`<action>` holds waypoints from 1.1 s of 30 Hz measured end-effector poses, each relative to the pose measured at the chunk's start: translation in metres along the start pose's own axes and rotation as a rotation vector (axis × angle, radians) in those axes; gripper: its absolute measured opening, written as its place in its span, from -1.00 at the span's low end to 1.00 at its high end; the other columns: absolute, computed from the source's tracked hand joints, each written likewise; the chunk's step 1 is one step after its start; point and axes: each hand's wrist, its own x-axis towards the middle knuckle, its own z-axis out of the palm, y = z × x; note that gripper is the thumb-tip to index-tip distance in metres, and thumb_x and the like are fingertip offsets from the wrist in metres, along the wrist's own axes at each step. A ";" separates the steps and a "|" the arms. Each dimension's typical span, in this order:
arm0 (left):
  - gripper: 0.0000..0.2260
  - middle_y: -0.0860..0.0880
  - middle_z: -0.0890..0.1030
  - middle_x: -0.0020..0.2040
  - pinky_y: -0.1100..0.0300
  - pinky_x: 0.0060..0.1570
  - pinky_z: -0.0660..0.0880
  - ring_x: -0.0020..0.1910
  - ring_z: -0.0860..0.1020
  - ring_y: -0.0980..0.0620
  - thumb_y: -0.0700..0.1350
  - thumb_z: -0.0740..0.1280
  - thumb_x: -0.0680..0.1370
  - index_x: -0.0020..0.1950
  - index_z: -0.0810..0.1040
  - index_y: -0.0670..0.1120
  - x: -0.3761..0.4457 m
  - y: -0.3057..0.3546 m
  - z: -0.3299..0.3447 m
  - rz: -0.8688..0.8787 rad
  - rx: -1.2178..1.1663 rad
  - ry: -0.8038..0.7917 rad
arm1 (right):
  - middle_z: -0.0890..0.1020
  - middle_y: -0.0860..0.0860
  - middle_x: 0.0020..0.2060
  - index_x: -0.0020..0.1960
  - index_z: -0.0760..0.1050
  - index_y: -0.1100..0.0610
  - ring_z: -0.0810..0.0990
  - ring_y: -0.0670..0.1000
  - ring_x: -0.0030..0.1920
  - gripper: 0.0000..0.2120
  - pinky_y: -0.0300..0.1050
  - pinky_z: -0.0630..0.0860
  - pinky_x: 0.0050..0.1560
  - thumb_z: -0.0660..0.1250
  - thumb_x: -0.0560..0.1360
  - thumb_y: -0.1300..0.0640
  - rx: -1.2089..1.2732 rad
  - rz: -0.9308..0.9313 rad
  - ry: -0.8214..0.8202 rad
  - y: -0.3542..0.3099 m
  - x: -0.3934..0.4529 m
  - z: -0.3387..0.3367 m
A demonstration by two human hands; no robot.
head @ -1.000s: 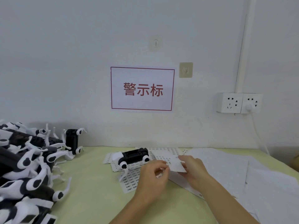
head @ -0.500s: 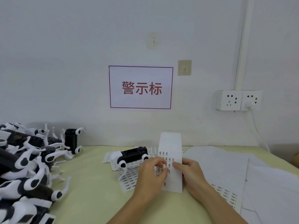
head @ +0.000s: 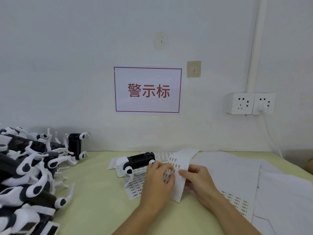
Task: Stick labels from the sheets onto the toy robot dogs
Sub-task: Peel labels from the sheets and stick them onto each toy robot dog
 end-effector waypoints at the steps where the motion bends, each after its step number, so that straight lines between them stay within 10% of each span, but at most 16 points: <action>1: -0.86 0.25 0.44 0.03 0.53 0.09 0.25 0.16 0.37 0.27 -0.12 0.37 0.56 0.11 0.62 0.05 0.000 0.000 0.000 0.010 0.004 0.000 | 0.73 0.19 -0.12 -0.03 0.68 0.25 0.72 0.17 -0.07 -0.88 -0.09 0.62 -0.17 0.36 0.52 0.33 0.003 -0.003 0.003 0.000 0.000 0.000; 19: -0.86 0.05 0.59 -0.04 0.15 0.03 0.41 0.01 0.48 0.06 -0.10 0.24 0.65 0.00 0.58 -0.07 -0.003 0.007 -0.002 0.127 0.197 -0.033 | 0.68 0.25 -0.22 -0.22 0.67 0.26 0.65 0.09 -0.18 -0.85 0.05 0.55 -0.09 0.37 0.49 0.29 -0.277 -0.151 -0.083 0.001 -0.004 0.001; 26: -0.67 0.08 0.54 -0.44 0.28 -0.43 0.46 -0.41 0.54 0.07 -0.18 0.67 0.06 -0.38 0.56 -0.01 0.001 0.017 -0.008 0.340 0.647 -0.130 | 0.50 0.21 -0.33 -0.14 0.48 0.51 0.44 0.02 -0.23 -0.71 -0.04 0.35 -0.17 0.38 0.49 0.24 -0.315 -0.173 -0.090 0.004 -0.001 0.001; 33: -0.66 0.07 0.53 -0.45 0.27 -0.45 0.45 -0.43 0.53 0.09 -0.18 0.68 0.09 -0.40 0.52 -0.01 0.001 0.017 -0.006 0.299 0.615 -0.091 | 0.52 0.21 -0.32 -0.17 0.50 0.47 0.47 0.03 -0.26 -0.74 -0.05 0.38 -0.18 0.39 0.47 0.22 -0.373 -0.172 -0.097 0.004 -0.001 0.002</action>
